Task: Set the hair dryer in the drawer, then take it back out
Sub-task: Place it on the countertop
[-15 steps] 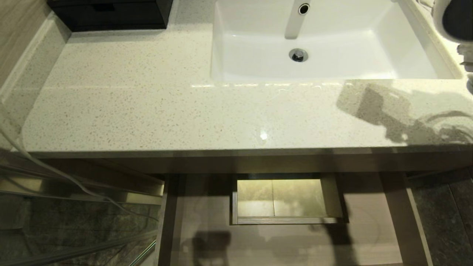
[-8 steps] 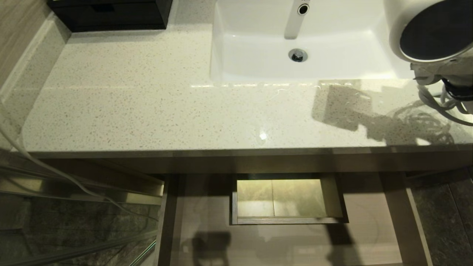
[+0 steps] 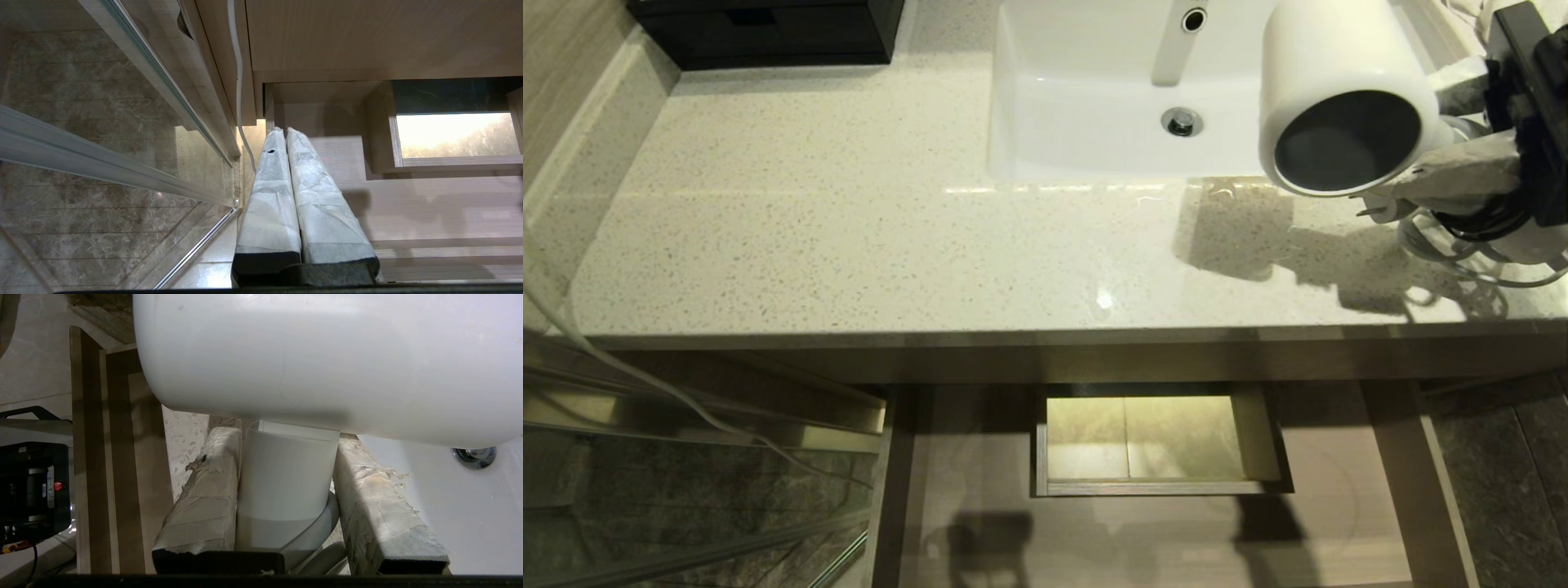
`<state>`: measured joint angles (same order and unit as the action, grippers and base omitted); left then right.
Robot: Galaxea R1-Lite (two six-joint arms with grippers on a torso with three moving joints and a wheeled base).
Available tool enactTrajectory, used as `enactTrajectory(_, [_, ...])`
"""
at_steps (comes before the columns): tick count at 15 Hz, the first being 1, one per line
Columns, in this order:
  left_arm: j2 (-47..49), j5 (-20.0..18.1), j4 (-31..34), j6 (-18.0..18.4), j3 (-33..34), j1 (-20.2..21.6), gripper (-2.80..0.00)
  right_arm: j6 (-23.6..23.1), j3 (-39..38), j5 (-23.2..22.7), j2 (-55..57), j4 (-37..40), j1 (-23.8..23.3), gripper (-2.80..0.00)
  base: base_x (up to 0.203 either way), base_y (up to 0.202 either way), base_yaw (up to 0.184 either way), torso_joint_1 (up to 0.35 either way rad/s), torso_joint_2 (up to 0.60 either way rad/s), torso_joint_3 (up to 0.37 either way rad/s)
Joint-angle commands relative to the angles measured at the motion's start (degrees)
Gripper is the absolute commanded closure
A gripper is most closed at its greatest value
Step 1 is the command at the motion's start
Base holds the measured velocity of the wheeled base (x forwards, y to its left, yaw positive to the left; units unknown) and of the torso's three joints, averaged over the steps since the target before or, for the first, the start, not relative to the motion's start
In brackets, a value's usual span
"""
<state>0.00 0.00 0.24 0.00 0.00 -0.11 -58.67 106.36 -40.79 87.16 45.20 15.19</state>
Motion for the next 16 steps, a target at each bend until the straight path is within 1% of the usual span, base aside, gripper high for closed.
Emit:
enactTrajectory(1, [0.0,0.0,0.02,0.0,0.09,-0.04,0.0,-0.3,0.34,-0.34,1.96,0.24,0.81,0.0,0.0,0.0,0.0,0.0,0.0,0.0])
enactTrajectory(9, [0.0,0.0,0.02,0.0,0.09,-0.06,0.0,-0.21,-0.18,-0.44,3.29,1.3,1.95,0.0,0.0,0.0,0.0,0.0,0.0,0.0])
enactTrajectory(12, [0.0,0.0,0.02,0.0,0.09,-0.06,0.0,-0.3,-0.27,-2.36,3.5,1.38,2.04,0.0,0.0,0.0,0.0,0.0,0.0,0.0])
enactTrajectory(13, [0.0,0.0,-0.04,0.0,0.09,-0.04,0.0,-0.47,-0.27,-2.29,3.63,1.38,2.3,-2.8,0.0,0.0,0.0,0.0,0.0,0.0])
enactTrajectory(16, [0.0,0.0,0.02,0.0,0.09,-0.06,0.0,-1.0,-0.36,-2.19,3.55,1.29,2.3,-2.8,0.0,0.0,0.0,0.0,0.0,0.0])
